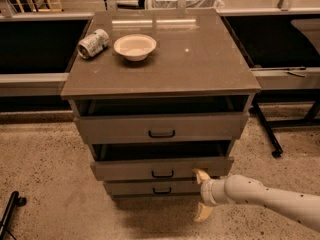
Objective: Close middle drawer
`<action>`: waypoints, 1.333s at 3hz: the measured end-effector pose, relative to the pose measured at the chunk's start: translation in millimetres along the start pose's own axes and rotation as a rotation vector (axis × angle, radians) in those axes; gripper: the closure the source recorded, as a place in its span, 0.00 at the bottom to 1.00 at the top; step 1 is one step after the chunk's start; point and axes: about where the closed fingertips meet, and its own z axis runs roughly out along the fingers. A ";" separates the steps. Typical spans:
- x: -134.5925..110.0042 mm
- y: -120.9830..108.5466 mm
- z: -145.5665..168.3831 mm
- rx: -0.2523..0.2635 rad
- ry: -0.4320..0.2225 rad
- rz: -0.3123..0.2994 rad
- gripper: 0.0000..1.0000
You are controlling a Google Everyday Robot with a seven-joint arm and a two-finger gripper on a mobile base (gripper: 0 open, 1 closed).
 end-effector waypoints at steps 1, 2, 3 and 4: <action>-8.7 -0.6 1.9 -0.028 -0.003 -0.006 0.23; -15.4 -2.3 3.7 -0.068 -0.008 -0.012 0.46; -12.0 -16.0 6.1 -0.078 -0.003 -0.001 0.68; -7.7 -32.6 6.6 -0.059 0.018 0.005 0.69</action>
Offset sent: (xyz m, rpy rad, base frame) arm 0.0044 0.0196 0.0112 -0.0113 0.0834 0.0750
